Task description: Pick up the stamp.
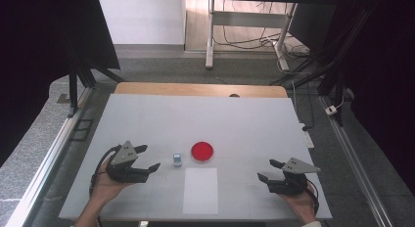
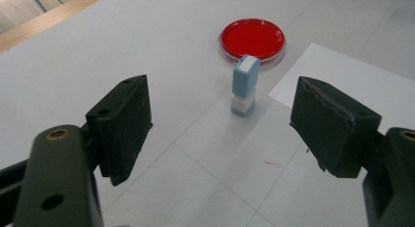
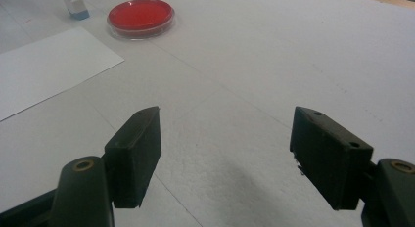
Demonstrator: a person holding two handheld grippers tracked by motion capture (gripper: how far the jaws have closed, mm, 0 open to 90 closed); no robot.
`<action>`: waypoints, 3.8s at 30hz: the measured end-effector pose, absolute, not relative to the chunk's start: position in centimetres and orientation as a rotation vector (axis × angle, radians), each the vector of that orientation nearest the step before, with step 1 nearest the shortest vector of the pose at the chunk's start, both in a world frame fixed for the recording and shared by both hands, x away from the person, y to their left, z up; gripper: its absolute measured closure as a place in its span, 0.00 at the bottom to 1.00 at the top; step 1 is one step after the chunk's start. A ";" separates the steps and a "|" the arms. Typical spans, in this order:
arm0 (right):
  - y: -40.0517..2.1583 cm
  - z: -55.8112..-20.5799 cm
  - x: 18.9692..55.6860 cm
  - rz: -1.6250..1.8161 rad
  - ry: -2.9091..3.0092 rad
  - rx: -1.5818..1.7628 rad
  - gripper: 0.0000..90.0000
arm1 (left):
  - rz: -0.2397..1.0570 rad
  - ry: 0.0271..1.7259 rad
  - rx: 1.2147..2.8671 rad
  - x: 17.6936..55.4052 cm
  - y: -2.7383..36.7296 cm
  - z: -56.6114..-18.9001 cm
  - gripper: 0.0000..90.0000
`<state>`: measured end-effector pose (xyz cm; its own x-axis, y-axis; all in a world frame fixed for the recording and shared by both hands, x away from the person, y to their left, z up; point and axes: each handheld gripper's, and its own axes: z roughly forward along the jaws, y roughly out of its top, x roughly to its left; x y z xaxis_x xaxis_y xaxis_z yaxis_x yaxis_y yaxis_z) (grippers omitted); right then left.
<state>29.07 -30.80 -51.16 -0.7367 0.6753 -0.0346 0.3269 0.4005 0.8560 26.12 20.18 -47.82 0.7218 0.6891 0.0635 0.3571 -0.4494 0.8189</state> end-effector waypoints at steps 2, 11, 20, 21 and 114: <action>-30.8 -51.2 29.1 1.274 2.283 0.865 0.30 | 0.488 0.780 2.089 26.3 20.0 -47.8 0.25; -30.8 -51.2 29.1 1.272 2.284 0.866 0.30 | 0.445 0.738 2.121 27.6 19.0 -47.2 0.25; -30.9 -51.1 29.0 1.274 2.271 0.873 0.30 | 0.444 0.693 2.167 28.7 17.7 -46.1 0.25; -30.9 -51.1 29.0 1.280 2.276 0.872 0.30 | 0.452 0.684 2.171 28.8 17.5 -45.9 0.25; -31.2 -51.3 28.8 1.267 2.268 0.866 0.32 | 0.352 0.525 2.304 32.1 14.0 -49.6 0.83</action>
<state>28.78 -31.18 -51.30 -0.7278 0.6843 -0.0442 0.3213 0.3972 0.8597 32.13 14.01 -49.59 0.8789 0.4672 0.0958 0.2658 -0.6466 0.7150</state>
